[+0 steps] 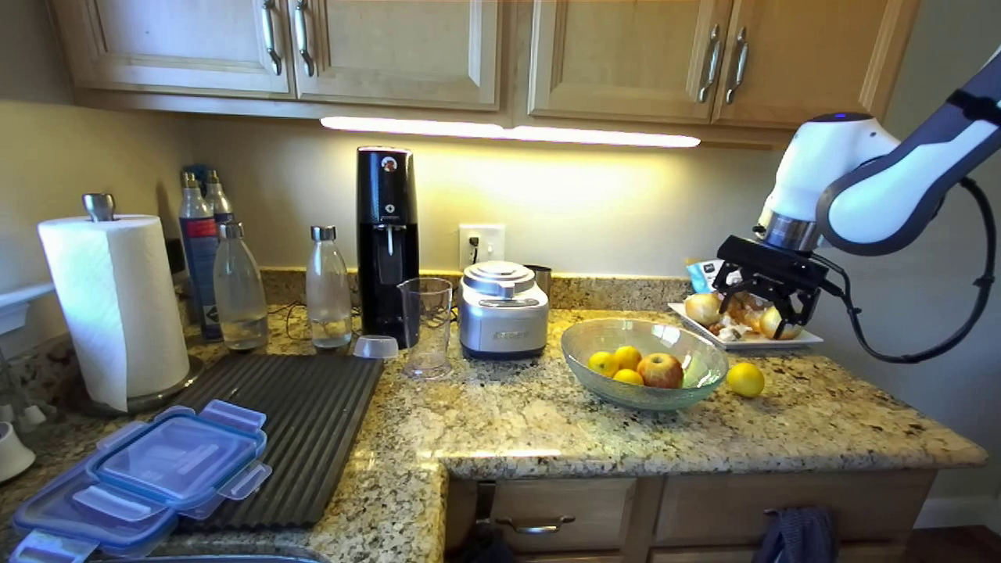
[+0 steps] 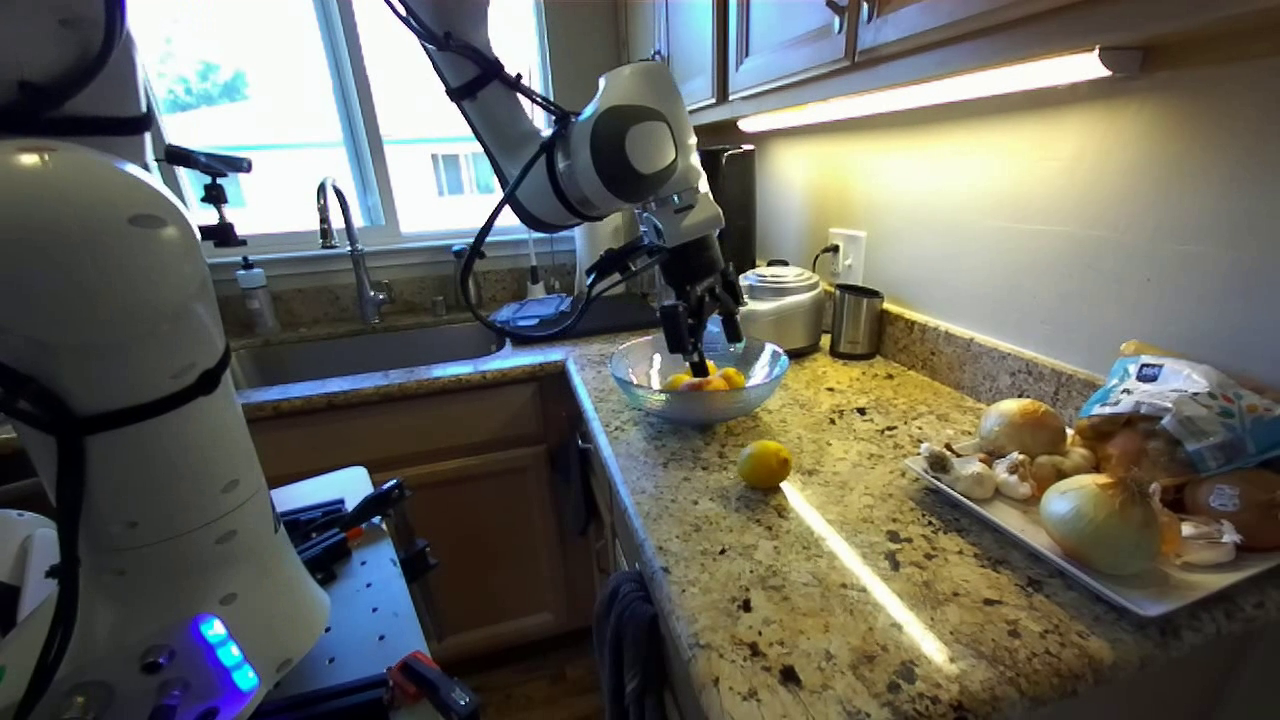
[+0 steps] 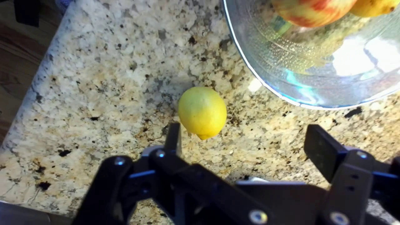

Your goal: Take one yellow object from the glass bowl and put it on the counter top

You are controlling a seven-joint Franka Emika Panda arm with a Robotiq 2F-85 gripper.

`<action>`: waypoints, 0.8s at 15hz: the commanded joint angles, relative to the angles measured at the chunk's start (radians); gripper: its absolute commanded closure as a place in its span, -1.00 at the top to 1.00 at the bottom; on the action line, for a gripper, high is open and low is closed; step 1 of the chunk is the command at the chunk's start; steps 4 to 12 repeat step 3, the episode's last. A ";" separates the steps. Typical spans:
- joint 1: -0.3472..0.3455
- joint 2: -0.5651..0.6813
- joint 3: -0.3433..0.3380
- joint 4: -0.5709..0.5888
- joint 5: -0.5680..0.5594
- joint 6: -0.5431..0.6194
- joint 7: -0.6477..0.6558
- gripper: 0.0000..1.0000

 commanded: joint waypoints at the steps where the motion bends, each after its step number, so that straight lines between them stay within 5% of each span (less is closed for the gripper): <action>1: -0.083 -0.023 0.104 -0.005 0.000 -0.017 -0.009 1.00; 3: -0.093 -0.052 0.151 -0.017 0.010 -0.035 -0.020 1.00; 12: -0.093 -0.052 0.151 -0.017 0.010 -0.035 -0.020 1.00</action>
